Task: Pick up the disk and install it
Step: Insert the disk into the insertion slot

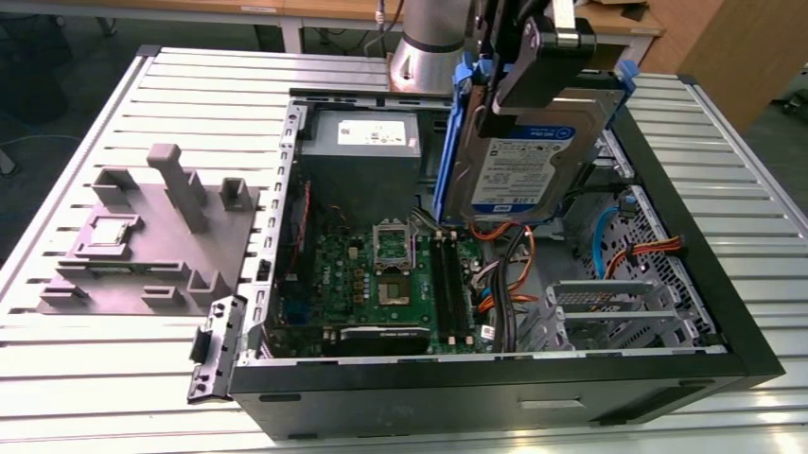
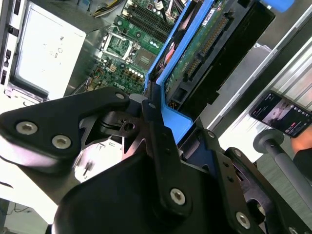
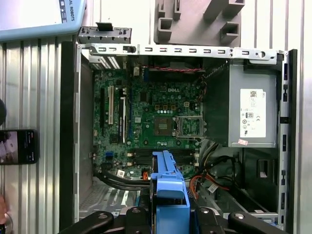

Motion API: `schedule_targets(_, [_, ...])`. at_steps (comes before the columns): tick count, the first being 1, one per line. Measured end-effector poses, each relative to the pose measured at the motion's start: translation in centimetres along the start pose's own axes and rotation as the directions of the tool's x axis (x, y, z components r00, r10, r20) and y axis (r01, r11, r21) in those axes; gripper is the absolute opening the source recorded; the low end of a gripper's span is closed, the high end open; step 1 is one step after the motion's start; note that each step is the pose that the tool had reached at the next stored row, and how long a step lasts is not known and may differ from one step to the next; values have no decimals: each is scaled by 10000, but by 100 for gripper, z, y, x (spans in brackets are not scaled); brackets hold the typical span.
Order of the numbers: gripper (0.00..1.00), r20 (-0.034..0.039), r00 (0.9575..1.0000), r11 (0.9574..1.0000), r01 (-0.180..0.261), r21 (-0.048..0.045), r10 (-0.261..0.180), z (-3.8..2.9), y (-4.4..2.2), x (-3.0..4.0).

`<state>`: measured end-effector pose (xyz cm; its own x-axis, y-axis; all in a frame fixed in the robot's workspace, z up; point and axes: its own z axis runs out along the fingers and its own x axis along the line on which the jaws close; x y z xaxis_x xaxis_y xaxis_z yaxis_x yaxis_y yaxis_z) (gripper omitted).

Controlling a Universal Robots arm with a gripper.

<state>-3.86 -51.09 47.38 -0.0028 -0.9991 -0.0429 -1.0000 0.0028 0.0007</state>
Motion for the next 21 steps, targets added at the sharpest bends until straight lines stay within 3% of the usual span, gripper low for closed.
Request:
schedule_targets(5, [37, 1, 10000, 10000, 0, 0, 0, 0, 0, 51])
schedule_targets(21, [37, 1, 10000, 10000, 1, 0, -1, -2, 0, 75])
